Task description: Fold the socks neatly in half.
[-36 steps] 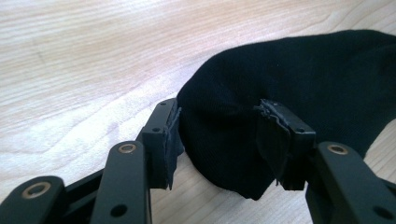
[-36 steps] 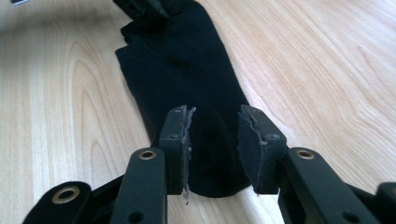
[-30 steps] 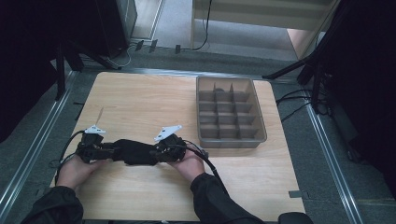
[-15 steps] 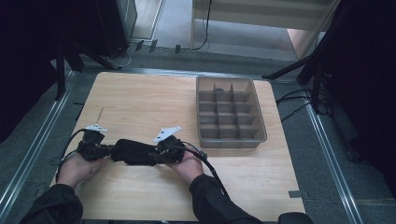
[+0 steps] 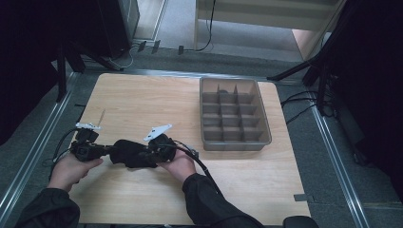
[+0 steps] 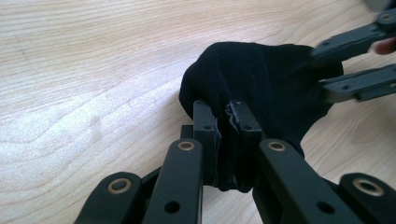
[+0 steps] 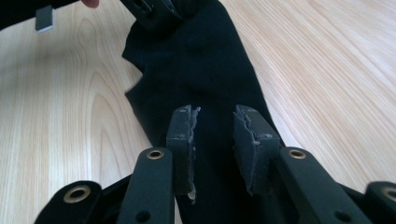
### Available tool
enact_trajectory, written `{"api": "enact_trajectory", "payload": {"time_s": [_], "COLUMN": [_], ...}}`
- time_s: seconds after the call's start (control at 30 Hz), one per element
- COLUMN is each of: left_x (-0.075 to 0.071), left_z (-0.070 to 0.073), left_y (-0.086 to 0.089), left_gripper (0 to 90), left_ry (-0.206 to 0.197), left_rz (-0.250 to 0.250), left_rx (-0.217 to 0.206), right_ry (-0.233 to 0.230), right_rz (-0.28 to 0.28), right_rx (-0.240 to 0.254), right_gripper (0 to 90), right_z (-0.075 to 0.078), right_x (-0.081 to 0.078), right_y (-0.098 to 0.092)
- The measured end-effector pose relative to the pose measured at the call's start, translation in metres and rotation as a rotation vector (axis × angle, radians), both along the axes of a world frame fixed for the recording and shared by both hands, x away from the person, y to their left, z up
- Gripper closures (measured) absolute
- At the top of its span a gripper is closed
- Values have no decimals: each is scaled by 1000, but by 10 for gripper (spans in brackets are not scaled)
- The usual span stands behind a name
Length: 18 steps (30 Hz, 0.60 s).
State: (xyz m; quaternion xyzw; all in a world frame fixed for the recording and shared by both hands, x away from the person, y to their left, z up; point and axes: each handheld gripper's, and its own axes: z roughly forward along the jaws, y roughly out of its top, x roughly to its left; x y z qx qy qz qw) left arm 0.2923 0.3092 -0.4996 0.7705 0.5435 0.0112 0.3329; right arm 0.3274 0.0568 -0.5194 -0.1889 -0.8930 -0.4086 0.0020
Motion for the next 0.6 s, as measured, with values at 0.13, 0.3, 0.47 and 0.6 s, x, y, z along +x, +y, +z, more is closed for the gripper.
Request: {"api": "enact_trajectory", "payload": {"time_s": [0.13,0.3,0.47,0.6], "left_x": [-1,-1,-3,-2], "left_z": [6,13,17,17], "left_y": [-1,-4,-8,-10], "left_gripper": [830,830,831,831], "left_ry": [-5,-9,-8,3], "left_rz": [-8,-30,-46,-47], "left_rx": [-6,-26,-40,-46], "right_ry": [-12,-15,-23,-12], "right_rz": [15,40,49,54], "right_rx": [-10,-22,-41,-50], "right_gripper": [656,640,646,646], "right_z": [-3,-6,-12,-16], "right_x": [2,3,1,2], "right_y": [13,30,43,56]}}
